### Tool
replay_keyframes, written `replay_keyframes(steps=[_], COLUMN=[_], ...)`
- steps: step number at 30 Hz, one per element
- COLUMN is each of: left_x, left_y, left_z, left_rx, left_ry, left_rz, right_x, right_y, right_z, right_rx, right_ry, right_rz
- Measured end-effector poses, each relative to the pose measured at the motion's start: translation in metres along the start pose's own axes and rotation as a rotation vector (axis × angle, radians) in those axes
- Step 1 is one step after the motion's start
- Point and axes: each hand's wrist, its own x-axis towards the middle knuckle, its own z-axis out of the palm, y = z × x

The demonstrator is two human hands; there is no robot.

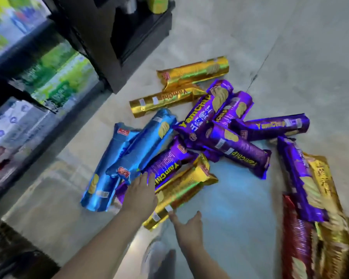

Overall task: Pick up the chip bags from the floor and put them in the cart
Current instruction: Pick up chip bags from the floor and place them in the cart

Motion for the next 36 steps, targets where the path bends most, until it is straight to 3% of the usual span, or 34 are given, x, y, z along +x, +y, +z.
replay_keyframes(steps=[8,15,19,26,36], left_x=[0.134,0.142,0.118,0.009,-0.177], left_y=[-0.014,-0.014,-0.005,0.026,0.059], left_z=[0.083,0.106,0.094,0.021,-0.201], left_rx=[-0.032,-0.170,-0.380,-0.610,-1.091], left_ry=[0.055,0.182,0.122,0.044,0.255], left_rz=[-0.075,-0.132,-0.177,-0.254,-0.342], right_x=[0.126,0.147,0.128,0.026,-0.202], right_y=[-0.001,0.007,0.008,-0.004,-0.116], right_z=[0.084,0.099,0.062,-0.029,-0.170], right_rx=[0.263,0.407,0.401,0.370,0.288], right_ry=[0.034,0.207,0.172,-0.032,-0.251], right_rz=[0.124,0.058,0.024,-0.018,-0.189])
